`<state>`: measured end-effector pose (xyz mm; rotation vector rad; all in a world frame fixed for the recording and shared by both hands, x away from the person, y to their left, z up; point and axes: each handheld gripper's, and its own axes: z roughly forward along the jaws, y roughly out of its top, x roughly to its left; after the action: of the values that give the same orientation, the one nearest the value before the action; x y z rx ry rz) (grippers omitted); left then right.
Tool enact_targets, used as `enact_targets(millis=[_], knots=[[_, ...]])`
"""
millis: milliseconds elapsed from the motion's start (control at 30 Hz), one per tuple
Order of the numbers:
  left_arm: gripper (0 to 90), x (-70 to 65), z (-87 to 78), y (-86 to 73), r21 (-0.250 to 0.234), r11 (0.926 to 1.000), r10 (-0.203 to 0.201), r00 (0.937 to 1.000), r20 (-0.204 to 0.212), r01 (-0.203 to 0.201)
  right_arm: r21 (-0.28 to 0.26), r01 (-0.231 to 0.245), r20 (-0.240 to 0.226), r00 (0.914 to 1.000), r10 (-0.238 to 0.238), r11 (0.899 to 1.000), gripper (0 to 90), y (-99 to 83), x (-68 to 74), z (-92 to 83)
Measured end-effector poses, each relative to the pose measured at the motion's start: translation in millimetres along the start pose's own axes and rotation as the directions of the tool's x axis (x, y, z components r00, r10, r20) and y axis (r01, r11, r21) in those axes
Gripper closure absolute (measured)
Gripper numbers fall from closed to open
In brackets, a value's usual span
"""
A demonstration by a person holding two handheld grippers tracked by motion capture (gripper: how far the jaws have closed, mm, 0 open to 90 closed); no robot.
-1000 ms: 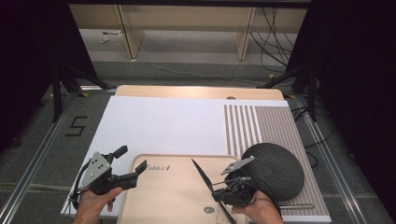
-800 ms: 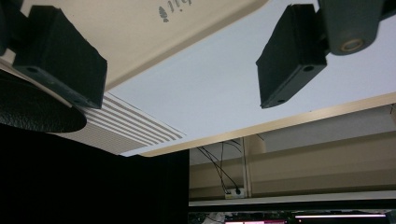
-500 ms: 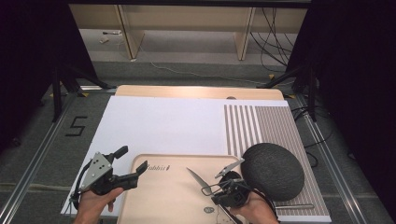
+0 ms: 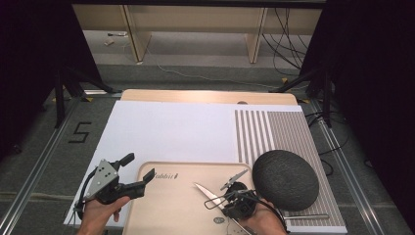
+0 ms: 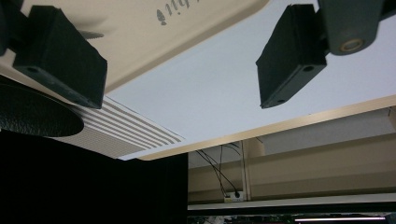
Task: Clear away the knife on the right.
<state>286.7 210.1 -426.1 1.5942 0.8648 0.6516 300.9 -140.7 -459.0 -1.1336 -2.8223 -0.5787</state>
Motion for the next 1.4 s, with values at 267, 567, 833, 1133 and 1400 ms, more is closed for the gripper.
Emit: enact_targets(millis=[267, 567, 833, 1133, 1400], knots=[[15.6, -0.3, 0.0, 0.1, 0.000, 1.0000, 0.002, 1.0000, 0.001, -0.002, -0.089, 0.020, -0.027, 0.9994, -0.023, 0.996, 63.0, 2.6, 4.4, -10.7], [15.6, -0.5, -0.1, 0.4, -0.001, 1.0000, 0.003, 1.0000, 0.000, -0.003, -0.159, 0.126, -0.045, 0.9898, -0.135, 0.979, 58.3, 14.0, 21.7, 0.7], [15.6, -0.2, -0.4, 0.6, -0.003, 1.0000, 0.001, 1.0000, -0.001, -0.001, -0.122, 0.178, 0.024, 0.9840, -0.176, 0.976, 80.6, 16.8, 25.8, 8.1], [15.7, -0.6, -0.7, 0.8, -0.002, 1.0000, 0.004, 1.0000, 0.002, -0.004, -0.042, 0.216, 0.105, 0.9719, -0.211, 0.975, 90.0, 15.9, 26.9, 13.6], [15.7, -0.7, -1.2, 1.0, -0.005, 1.0000, 0.003, 1.0000, 0.002, -0.003, -0.028, 0.212, 0.154, 0.9664, -0.206, 0.977, 90.0, 15.8, 23.0, 12.1]])
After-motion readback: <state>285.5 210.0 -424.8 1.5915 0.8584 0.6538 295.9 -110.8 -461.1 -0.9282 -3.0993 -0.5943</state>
